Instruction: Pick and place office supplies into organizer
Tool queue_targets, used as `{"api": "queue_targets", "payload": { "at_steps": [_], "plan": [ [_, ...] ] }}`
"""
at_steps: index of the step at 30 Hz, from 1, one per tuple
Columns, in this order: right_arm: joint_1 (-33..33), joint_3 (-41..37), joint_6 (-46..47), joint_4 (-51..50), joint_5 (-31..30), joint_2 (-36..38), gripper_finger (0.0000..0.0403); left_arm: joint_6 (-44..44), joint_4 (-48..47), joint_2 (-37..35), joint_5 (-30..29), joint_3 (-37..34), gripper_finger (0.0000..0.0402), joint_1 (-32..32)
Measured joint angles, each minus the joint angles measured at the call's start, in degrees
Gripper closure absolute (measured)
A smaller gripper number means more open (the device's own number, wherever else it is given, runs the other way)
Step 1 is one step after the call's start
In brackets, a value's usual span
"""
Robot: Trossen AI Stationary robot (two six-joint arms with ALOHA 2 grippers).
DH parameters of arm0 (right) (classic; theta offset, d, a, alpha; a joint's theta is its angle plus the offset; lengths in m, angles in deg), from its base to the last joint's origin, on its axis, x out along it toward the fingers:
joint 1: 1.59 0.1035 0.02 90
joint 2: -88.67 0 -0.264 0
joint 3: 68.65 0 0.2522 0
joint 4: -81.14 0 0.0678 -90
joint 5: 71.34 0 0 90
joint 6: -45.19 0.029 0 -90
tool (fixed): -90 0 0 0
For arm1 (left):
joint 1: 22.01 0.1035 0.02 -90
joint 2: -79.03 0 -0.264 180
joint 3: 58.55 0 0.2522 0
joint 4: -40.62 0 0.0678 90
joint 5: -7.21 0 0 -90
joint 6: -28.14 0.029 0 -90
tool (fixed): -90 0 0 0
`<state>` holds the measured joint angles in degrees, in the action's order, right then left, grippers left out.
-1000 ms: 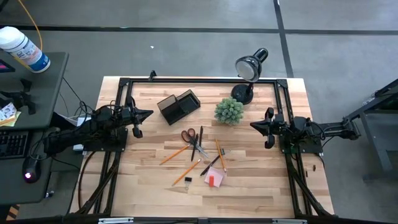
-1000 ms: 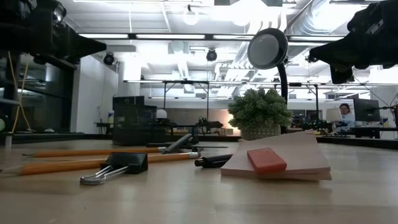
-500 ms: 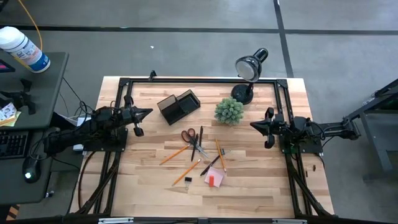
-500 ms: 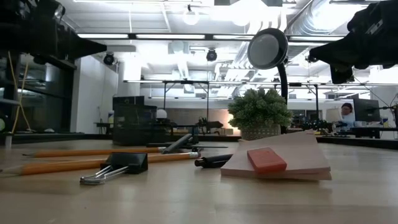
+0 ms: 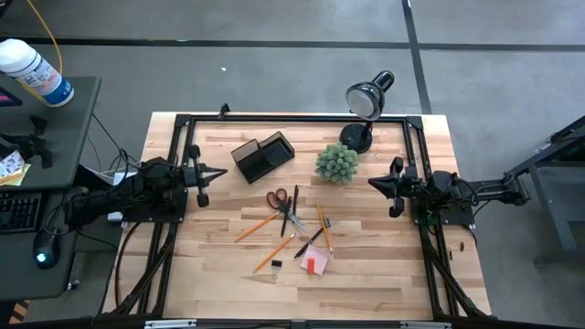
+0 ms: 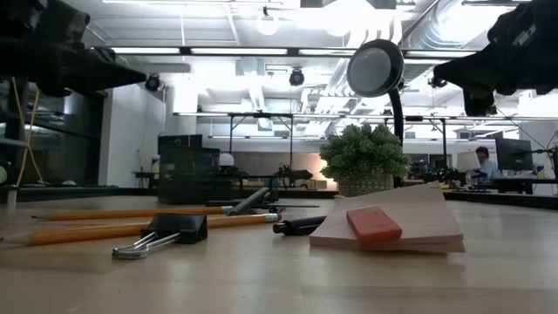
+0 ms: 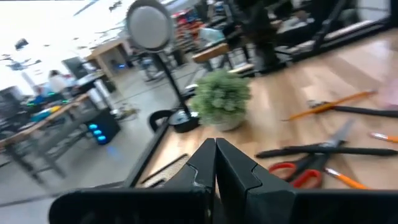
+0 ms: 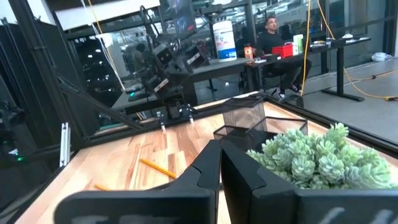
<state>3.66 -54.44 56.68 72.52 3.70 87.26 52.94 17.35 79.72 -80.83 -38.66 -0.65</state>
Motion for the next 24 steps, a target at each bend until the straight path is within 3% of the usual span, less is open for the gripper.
{"api": "queue_targets", "payload": {
  "at_steps": [8, 13, 19, 24],
  "plan": [
    [-0.01, 0.01, 4.62, 0.63, -3.41, -0.14, 0.0395, -2.79, 1.02, 0.00, -0.31, 0.00, 0.0401, 0.00],
    [-0.04, 1.47, -5.77, 1.79, -6.38, -0.34, 0.0393, -6.79, 1.28, 0.00, -4.38, 0.00, 0.0401, -0.01],
    [-0.01, 12.03, -13.06, -6.67, -4.63, -4.69, 0.0395, -9.84, -0.95, 1.94, -6.00, 3.15, 0.0401, -0.04],
    [-0.02, 23.95, -14.37, -15.21, -3.88, -13.25, 0.0393, -10.09, -5.45, 9.20, -7.17, 11.23, 0.0401, -0.02]
  ]
}}
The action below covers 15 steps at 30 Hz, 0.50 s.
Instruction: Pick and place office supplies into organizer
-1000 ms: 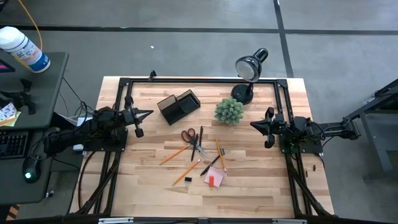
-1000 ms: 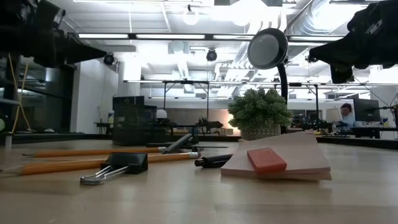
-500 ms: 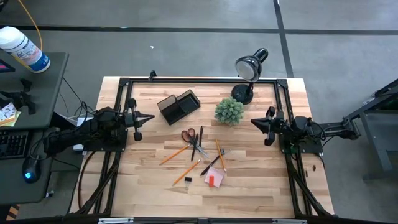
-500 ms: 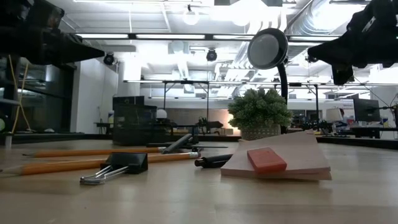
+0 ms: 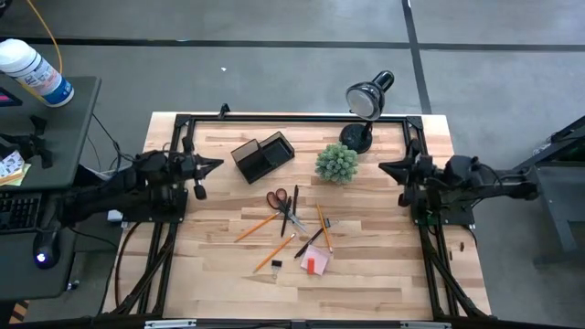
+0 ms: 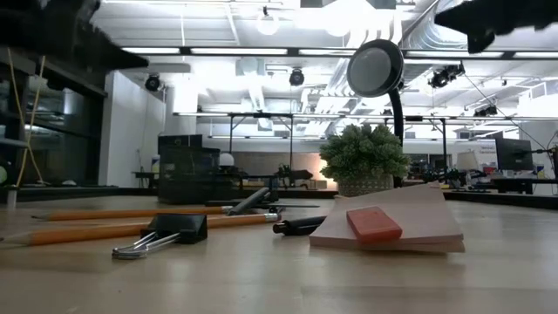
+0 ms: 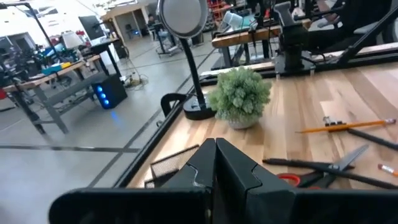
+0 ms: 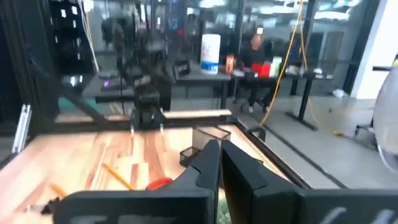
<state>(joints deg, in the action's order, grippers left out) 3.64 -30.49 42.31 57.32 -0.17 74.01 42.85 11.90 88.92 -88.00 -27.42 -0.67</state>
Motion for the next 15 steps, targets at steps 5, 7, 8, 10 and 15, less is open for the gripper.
{"api": "queue_targets", "payload": {
  "at_steps": [5, 7, 8, 10, 15],
  "plan": [
    [0.00, 10.43, 5.64, -8.26, 0.19, -8.26, 0.0396, -0.62, -2.67, 9.62, 0.50, 10.38, 0.0401, 0.00],
    [0.00, 14.14, 9.15, -10.07, 0.83, -10.92, 0.0398, -1.88, -5.77, 13.78, 0.66, 15.69, 0.0401, 0.00],
    [0.00, 15.78, 10.34, -11.25, 1.60, -12.16, 0.0398, -2.41, -7.64, 15.73, 0.67, 18.46, 0.0401, 0.00],
    [0.00, 18.75, 12.25, -13.61, 4.06, -14.42, 0.0398, -3.00, -11.65, 19.48, 0.88, 24.61, 0.0401, 0.00],
    [0.02, 25.03, 22.93, -18.99, 9.22, -20.22, 0.0398, -3.56, -18.94, 28.16, 8.71, 38.91, 0.0401, 0.00]
  ]
}}
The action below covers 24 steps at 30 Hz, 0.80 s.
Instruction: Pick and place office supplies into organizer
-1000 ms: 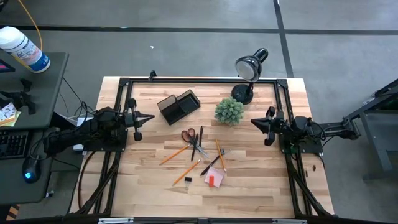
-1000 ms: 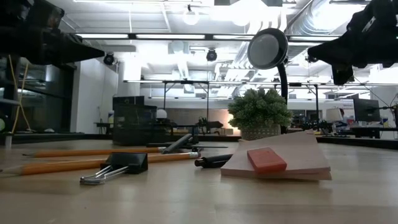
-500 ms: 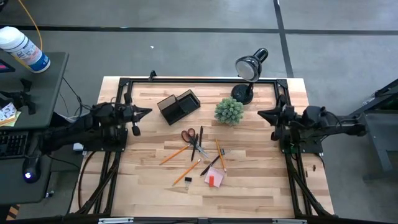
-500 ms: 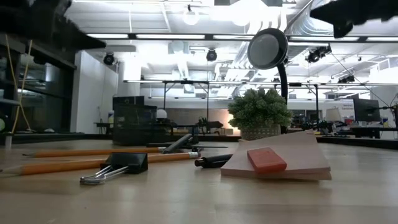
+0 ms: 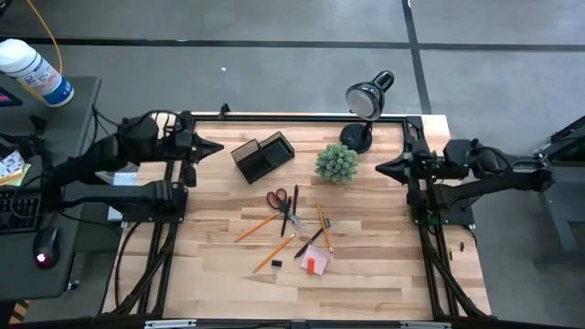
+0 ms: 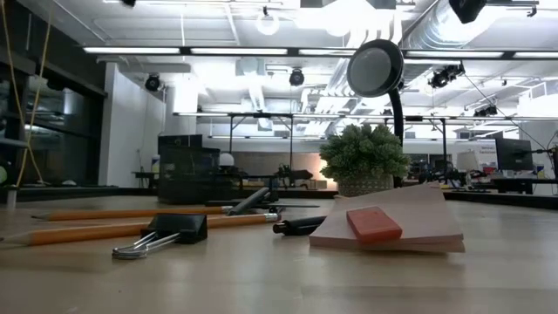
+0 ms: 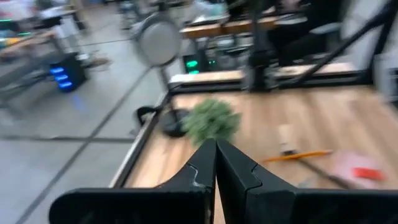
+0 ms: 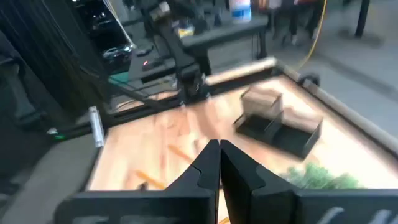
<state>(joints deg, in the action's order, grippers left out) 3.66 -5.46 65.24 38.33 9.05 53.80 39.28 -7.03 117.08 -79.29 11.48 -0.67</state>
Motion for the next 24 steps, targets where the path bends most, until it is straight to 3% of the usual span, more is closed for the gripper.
{"api": "queue_targets", "payload": {
  "at_steps": [4, 9, 15, 24],
  "plan": [
    [-0.01, 2.59, 6.93, -2.06, 0.57, -4.42, 0.0398, 0.75, -6.28, 5.08, 6.41, 9.19, 0.0401, 0.00],
    [0.00, 4.79, 9.73, -1.94, 3.21, -9.12, 0.0398, 0.85, -9.75, 8.51, 6.81, 15.77, 0.0401, -0.02],
    [0.00, 7.29, 10.18, -0.89, 2.17, -13.98, 0.0400, 1.00, -9.63, 10.14, 4.92, 17.37, 0.0401, 0.00],
    [0.02, 9.45, 18.34, 8.31, 1.91, -17.40, 0.0397, 0.52, -8.94, 10.62, 4.43, 17.40, 0.0401, 0.00]
  ]
}}
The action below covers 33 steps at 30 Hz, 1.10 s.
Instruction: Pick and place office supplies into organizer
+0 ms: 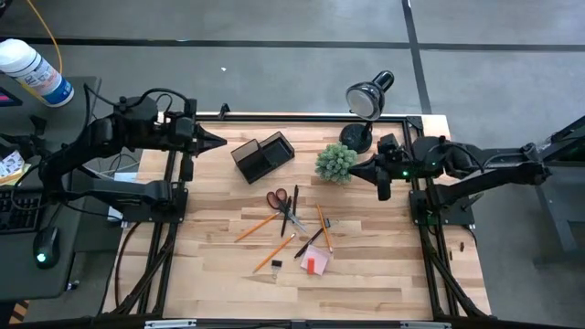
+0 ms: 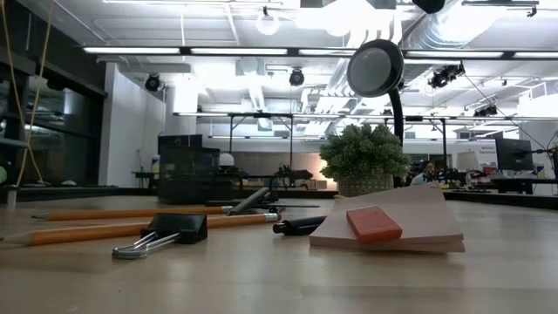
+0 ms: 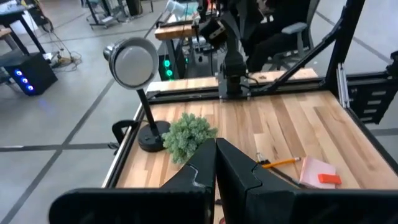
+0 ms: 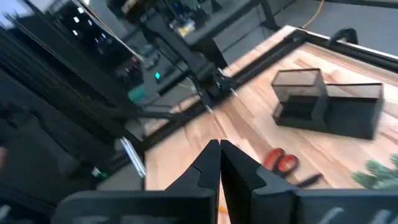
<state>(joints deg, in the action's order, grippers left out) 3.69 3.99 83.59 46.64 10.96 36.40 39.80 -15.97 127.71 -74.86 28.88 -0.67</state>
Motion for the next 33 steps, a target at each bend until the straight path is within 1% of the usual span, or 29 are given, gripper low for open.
{"api": "queue_targets", "payload": {
  "at_steps": [2, 5, 8, 10, 12, 14, 17, 20, 24, 28, 33],
  "plan": [
    [0.00, 0.01, 0.79, 1.79, 0.79, -0.11, 0.0396, 0.05, -0.11, 0.14, 0.00, 0.00, 0.0401, 0.00],
    [0.00, 0.03, 4.43, 3.17, 4.75, -0.09, 0.0396, -1.75, -0.29, 0.32, 0.00, -0.02, 0.0401, 0.00],
    [0.00, 0.03, 7.12, 3.12, 6.75, -0.49, 0.0395, -6.51, 0.09, 0.16, 0.55, -0.02, 0.0401, 0.00],
    [-0.02, 0.03, 8.60, 3.13, 6.85, -1.00, 0.0395, -9.64, 0.61, 0.49, 0.83, -0.02, 0.0401, 0.00],
    [-0.04, 0.03, 8.05, 2.83, 7.79, -1.44, 0.0394, -14.02, 1.16, 0.85, 1.93, -0.02, 0.0401, 0.00],
    [0.15, 0.03, 7.33, 1.66, 7.14, -2.03, 0.0390, -16.61, 1.16, 1.34, 2.96, -0.02, 0.0401, 0.00],
    [1.10, 0.03, 7.51, -2.79, 3.10, -3.49, 0.0377, -16.66, 0.95, 2.04, 3.06, -0.02, 0.0401, 0.00],
    [1.27, 0.01, 7.81, -6.12, 0.10, -5.44, 0.0352, -17.07, 0.36, 3.37, 3.36, -0.02, 0.0401, -0.50],
    [1.27, 0.01, 11.99, -8.62, -1.23, -8.86, 0.0307, -19.66, -4.59, 6.46, 2.95, -0.03, 0.0401, -2.71],
    [1.27, 0.00, 15.35, -9.82, -0.45, -12.33, 0.0258, -19.87, -10.26, 8.14, 1.43, -0.02, 0.0401, -3.33],
    [1.68, -0.02, 19.03, -10.94, 1.64, -17.09, 0.0202, -19.88, -13.94, 10.37, -0.51, -0.04, 0.0401, -3.81]
  ]
}}
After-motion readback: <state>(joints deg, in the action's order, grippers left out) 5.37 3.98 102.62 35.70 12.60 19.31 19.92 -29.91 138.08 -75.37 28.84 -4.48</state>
